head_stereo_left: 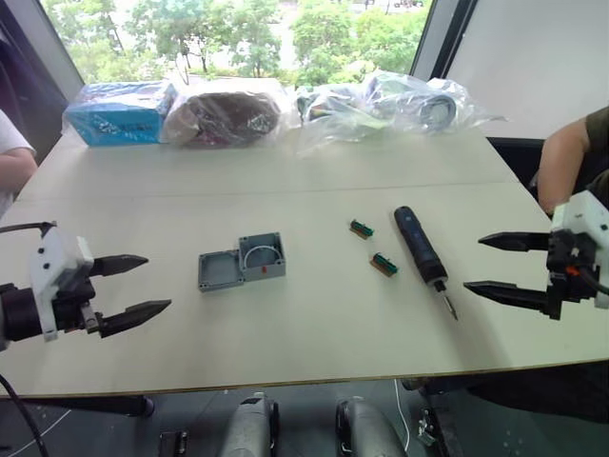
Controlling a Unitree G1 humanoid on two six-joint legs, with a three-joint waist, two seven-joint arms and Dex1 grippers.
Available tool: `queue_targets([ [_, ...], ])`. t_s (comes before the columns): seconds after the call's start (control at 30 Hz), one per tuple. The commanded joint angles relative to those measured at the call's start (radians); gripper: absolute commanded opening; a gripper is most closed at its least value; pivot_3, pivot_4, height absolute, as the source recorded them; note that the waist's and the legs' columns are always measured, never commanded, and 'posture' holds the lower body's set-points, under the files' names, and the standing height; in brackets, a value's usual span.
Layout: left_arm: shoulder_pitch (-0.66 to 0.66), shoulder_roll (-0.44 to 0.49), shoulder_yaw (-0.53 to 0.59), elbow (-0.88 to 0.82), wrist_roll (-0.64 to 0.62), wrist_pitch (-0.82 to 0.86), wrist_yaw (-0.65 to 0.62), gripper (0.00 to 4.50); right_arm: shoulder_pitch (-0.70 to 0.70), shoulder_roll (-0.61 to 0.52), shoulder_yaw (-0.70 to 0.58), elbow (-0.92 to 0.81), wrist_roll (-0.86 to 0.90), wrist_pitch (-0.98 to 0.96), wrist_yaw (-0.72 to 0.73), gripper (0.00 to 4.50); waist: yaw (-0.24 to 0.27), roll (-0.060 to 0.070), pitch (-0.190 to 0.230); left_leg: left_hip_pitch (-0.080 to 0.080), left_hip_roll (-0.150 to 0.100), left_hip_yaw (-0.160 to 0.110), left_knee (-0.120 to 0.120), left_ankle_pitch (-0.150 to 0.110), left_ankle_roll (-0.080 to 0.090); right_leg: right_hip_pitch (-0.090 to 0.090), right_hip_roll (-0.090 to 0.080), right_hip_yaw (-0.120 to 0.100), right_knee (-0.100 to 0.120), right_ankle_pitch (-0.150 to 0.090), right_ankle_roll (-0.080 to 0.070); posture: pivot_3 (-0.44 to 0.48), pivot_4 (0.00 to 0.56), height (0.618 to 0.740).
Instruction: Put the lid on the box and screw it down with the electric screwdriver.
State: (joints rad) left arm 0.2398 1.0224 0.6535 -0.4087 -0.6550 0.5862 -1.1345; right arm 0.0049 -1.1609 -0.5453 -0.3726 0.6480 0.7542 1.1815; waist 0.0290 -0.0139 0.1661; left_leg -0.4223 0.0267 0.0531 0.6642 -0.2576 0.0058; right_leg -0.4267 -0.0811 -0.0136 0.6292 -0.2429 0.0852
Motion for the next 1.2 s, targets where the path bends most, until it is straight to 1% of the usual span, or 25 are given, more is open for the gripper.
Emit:
queue_targets([
  [0.03, 0.006, 0.022, 0.039, 0.001, 0.004, -0.002, -0.028, 4.45, -0.019, -0.031, -0.026, -0.001, 0.001, -0.002, 0.004, 4.50, -0.001, 0.000, 0.000, 0.000, 0.000, 0.000, 0.000, 0.000, 0.000, 0.000, 0.000, 0.000, 0.000, 0.000, 0.000, 0.000, 0.150, 0.740],
  [0.2, -0.020, 0.027, 0.032, 0.001, -0.008, 0.029, -0.013, 4.45, -0.024, -0.036, -0.030, 0.002, -0.001, 0.001, 0.005, 4.50, -0.012, 0.000, 0.000, -0.001, 0.000, 0.000, 0.000, 0.000, 0.000, 0.000, -0.001, 0.000, 0.000, 0.000, 0.000, 0.000, 0.150, 0.740],
  [0.5, -0.024, 0.025, 0.014, 0.018, 0.020, 0.013, -0.030, 4.45, -0.033, -0.027, -0.013, -0.026, 0.006, 0.006, -0.019, 4.50, -0.021, 0.001, 0.001, -0.001, 0.000, 0.000, -0.001, 0.000, 0.000, -0.001, 0.000, 0.000, 0.000, 0.000, 0.000, 0.000, 0.150, 0.740],
  [0.77, -0.106, 0.069, -0.054, 0.084, 0.055, -0.027, -0.057, 4.45, -0.028, 0.000, 0.011, -0.106, 0.016, 0.018, -0.077, 4.50, -0.017, 0.001, 0.001, -0.001, 0.000, 0.000, -0.001, 0.000, 0.000, -0.001, -0.001, 0.000, 0.000, 0.000, 0.000, 0.000, 0.150, 0.740],
  [0.8, -0.132, 0.078, -0.076, 0.091, 0.054, -0.029, -0.060, 4.45, -0.028, 0.004, 0.013, -0.125, 0.022, 0.029, -0.089, 4.50, -0.017, 0.001, 0.001, -0.001, 0.000, 0.000, -0.001, 0.000, 0.000, -0.001, -0.001, 0.000, 0.000, 0.000, 0.000, 0.000, 0.150, 0.740],
  [0.87, -0.222, 0.090, -0.156, 0.089, 0.039, -0.022, -0.057, 4.45, -0.030, 0.015, 0.019, -0.170, 0.047, 0.053, -0.113, 4.50, -0.016, 0.001, 0.001, -0.002, 0.000, 0.000, -0.001, 0.000, 0.000, -0.001, 0.000, 0.000, 0.000, 0.000, 0.000, 0.000, 0.150, 0.740],
  [0.97, -0.396, 0.078, -0.325, 0.108, 0.045, -0.029, -0.083, 4.45, -0.075, 0.031, 0.055, -0.230, 0.081, 0.071, -0.171, 4.50, -0.014, 0.001, 0.001, -0.002, -0.001, 0.000, -0.001, 0.000, 0.000, -0.001, 0.000, 0.000, 0.000, 0.000, 0.000, 0.000, 0.150, 0.740],
  [1.07, -0.552, 0.047, -0.475, 0.173, 0.086, -0.044, -0.120, 4.45, -0.132, 0.032, 0.099, -0.265, 0.101, 0.081, -0.210, 4.50, -0.019, 0.000, 0.001, -0.002, -0.001, 0.001, 0.000, 0.000, 0.000, 0.000, 0.000, 0.000, 0.000, 0.000, 0.000, 0.000, 0.150, 0.740],
  [1.2, -0.702, -0.033, -0.651, 0.275, 0.179, -0.121, -0.169, 4.45, -0.143, 0.051, 0.148, -0.303, 0.097, 0.065, -0.240, 4.50, -0.018, -0.001, 0.002, -0.002, -0.001, 0.002, 0.000, 0.000, 0.000, -0.001, 0.002, 0.001, 0.001, 0.000, 0.000, 0.000, 0.150, 0.740],
])
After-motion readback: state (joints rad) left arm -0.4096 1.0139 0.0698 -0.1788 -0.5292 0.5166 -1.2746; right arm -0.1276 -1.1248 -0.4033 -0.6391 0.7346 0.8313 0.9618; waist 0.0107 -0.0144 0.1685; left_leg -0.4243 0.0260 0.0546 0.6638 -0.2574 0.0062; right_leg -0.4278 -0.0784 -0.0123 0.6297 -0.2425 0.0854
